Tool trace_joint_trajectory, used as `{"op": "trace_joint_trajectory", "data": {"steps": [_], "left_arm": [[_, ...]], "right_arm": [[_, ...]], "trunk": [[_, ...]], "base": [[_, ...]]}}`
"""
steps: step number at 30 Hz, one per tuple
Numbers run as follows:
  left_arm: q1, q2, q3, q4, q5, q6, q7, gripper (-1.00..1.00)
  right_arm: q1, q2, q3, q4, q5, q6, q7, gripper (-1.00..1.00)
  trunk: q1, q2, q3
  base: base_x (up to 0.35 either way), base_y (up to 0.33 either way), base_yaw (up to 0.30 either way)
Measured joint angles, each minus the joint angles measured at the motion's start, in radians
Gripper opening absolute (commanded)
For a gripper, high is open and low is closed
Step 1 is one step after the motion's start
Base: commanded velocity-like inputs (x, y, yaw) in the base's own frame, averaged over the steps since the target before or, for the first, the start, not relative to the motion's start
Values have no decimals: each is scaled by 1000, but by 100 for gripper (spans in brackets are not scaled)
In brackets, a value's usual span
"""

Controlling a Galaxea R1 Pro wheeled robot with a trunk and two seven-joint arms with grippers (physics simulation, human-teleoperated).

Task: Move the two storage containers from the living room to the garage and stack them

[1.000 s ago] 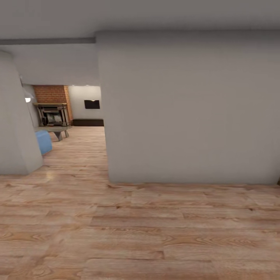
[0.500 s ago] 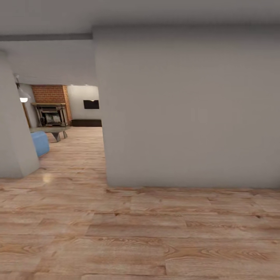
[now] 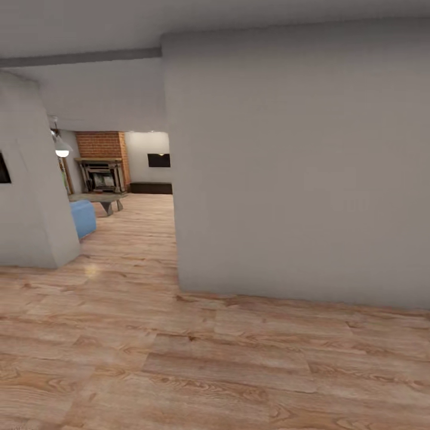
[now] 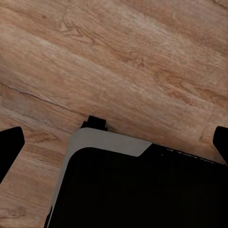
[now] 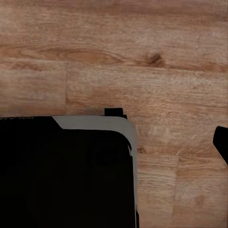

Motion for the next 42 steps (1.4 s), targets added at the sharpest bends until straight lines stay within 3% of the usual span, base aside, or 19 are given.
{"op": "trace_joint_trajectory", "data": {"steps": [42], "left_arm": [[0, 0, 0, 0, 0, -2, 0, 100]], "right_arm": [[0, -1, -3, 0, -2, -2, 0, 100]], "trunk": [[0, 0, 0]], "base": [[317, 0, 269]]}}
